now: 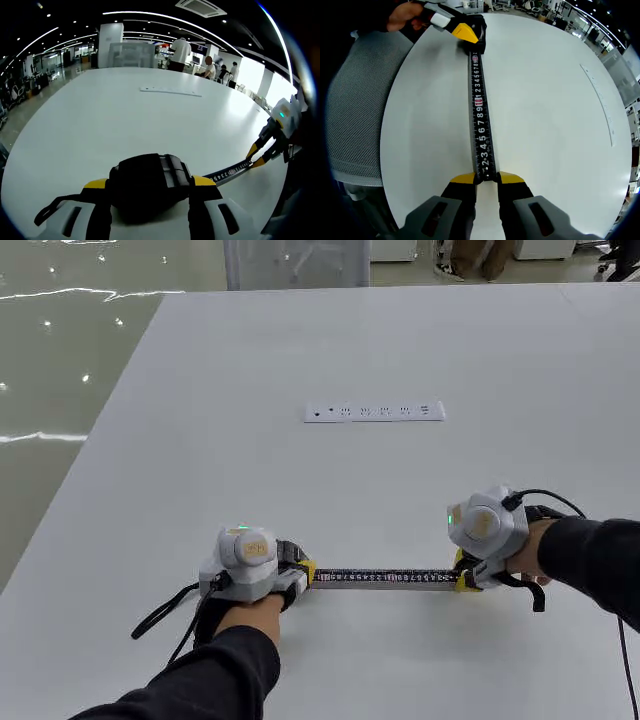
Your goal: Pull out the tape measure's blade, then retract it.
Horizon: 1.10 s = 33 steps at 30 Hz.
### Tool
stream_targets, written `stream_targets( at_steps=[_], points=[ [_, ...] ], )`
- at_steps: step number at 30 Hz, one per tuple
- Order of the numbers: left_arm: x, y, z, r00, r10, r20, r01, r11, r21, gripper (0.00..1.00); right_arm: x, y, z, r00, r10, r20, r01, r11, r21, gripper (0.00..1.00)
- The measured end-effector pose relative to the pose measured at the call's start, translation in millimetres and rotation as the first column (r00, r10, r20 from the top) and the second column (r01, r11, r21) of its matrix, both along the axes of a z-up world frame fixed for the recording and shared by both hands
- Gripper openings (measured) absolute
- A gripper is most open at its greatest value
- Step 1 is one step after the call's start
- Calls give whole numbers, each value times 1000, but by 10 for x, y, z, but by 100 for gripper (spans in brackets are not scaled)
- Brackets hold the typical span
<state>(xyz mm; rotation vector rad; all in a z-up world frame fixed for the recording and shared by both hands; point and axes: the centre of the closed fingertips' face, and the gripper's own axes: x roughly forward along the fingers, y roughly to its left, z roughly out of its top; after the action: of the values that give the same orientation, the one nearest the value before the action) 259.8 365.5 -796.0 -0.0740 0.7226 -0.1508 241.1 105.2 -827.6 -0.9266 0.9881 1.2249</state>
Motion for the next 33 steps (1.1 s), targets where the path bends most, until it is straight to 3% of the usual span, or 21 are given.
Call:
stream_targets(
  at_steps=[17,33],
  points=[
    [-7,-8,-1,1000,-5,-10,5,1000,-12,58,0,121,-5,999,-46,-14,47,999,22,12],
    [-4,-9,-1,1000,-4,-11,4,1000,-22,58,-9,274,-12,999,-39,-18,40,999,35,12]
  ],
)
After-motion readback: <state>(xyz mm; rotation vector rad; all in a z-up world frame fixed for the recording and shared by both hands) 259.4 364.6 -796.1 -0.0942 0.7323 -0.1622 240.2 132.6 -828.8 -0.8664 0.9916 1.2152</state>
